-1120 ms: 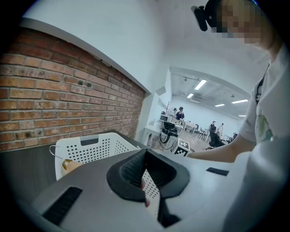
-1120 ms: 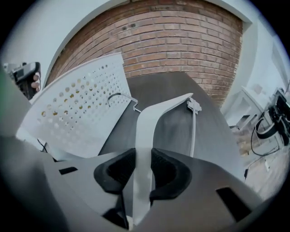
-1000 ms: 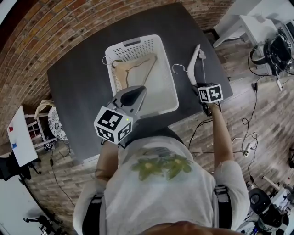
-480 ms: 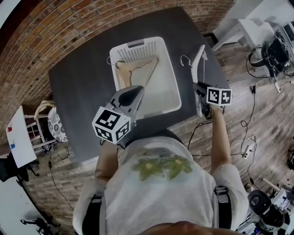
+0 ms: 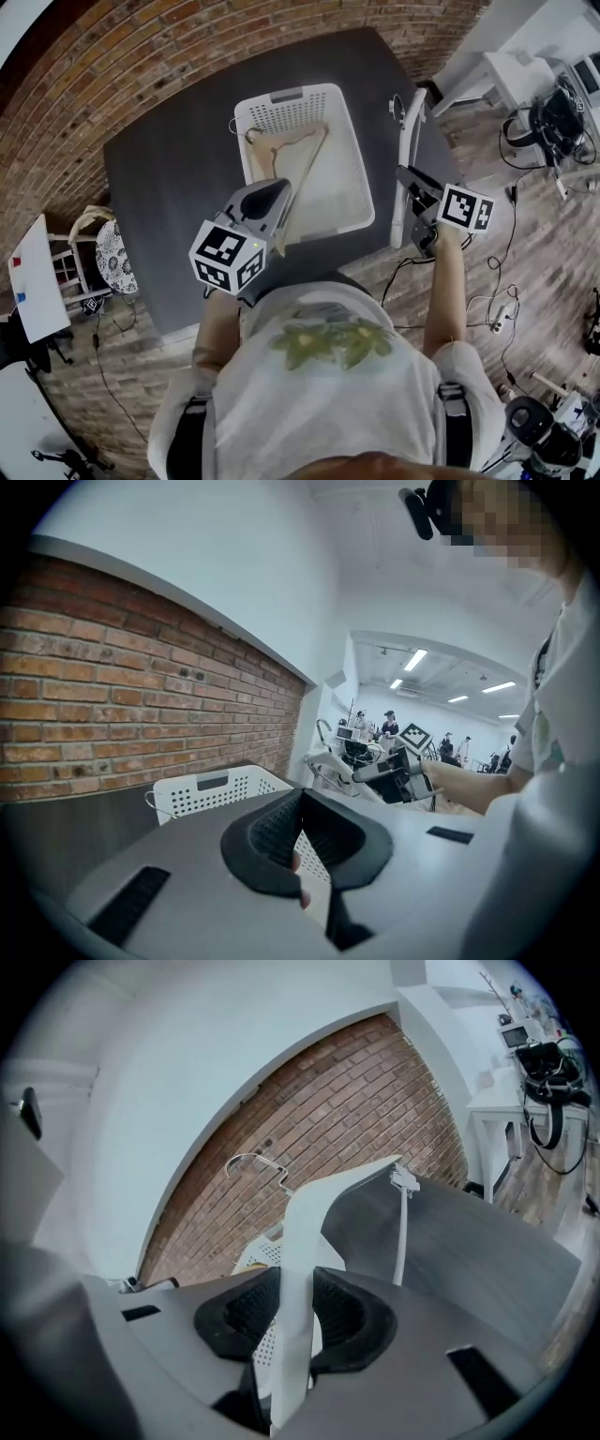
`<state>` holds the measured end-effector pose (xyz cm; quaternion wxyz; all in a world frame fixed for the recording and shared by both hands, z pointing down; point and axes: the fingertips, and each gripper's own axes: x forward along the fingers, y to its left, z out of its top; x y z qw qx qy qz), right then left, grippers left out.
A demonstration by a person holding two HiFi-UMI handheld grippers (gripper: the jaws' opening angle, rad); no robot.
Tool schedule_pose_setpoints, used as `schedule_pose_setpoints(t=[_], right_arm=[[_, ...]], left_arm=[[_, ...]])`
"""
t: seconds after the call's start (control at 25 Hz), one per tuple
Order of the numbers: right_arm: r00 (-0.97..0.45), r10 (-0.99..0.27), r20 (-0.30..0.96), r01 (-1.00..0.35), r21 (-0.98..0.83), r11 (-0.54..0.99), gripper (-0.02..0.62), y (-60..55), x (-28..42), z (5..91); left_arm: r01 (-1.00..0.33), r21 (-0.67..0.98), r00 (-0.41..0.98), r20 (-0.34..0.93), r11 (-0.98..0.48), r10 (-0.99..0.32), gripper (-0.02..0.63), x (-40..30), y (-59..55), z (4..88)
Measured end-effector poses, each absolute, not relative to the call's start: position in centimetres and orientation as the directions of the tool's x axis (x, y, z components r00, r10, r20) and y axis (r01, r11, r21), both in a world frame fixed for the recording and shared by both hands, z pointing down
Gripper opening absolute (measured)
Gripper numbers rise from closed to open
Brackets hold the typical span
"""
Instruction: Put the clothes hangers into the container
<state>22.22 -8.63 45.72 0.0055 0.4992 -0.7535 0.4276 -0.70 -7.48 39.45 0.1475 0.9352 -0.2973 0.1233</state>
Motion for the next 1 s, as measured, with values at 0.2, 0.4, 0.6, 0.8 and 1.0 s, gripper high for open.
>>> schedule_pose_setpoints(t=[0.2,0.4,0.6,0.8,1.0], right_arm=[[-0.543,-0.760,0.358,-0.692,-0.704,0.163,0.126,-8.2,19.7,42.5],[-0.616,-0.757,0.219,-0.565,-0.792,0.231,0.126,-7.7,16.1,38.9],[-0.639,-0.753,0.157,-0.514,-0.815,0.266,0.126,-7.1,12.9,36.7],[-0.651,-0.748,0.129,-0.477,-0.836,0.271,0.126,-6.4,10.4,35.7],[-0.671,-0.733,0.107,-0.454,-0.841,0.294,0.126,-6.0,7.5,34.7]], left_arm=[[-0.600,0.206,0.789,0.312,-0.773,-0.529,0.029,-1.5,-7.3,39.5],[-0.608,0.208,0.785,0.306,-0.766,-0.539,0.029,-2.4,-7.1,39.4],[-0.617,0.212,0.778,0.307,-0.758,-0.548,0.029,-3.5,-6.7,39.5],[-0.625,0.212,0.773,0.302,-0.751,-0.558,0.029,-4.3,-6.1,39.3],[-0.643,0.208,0.758,0.308,-0.737,-0.575,0.029,-6.0,-5.7,39.2]])
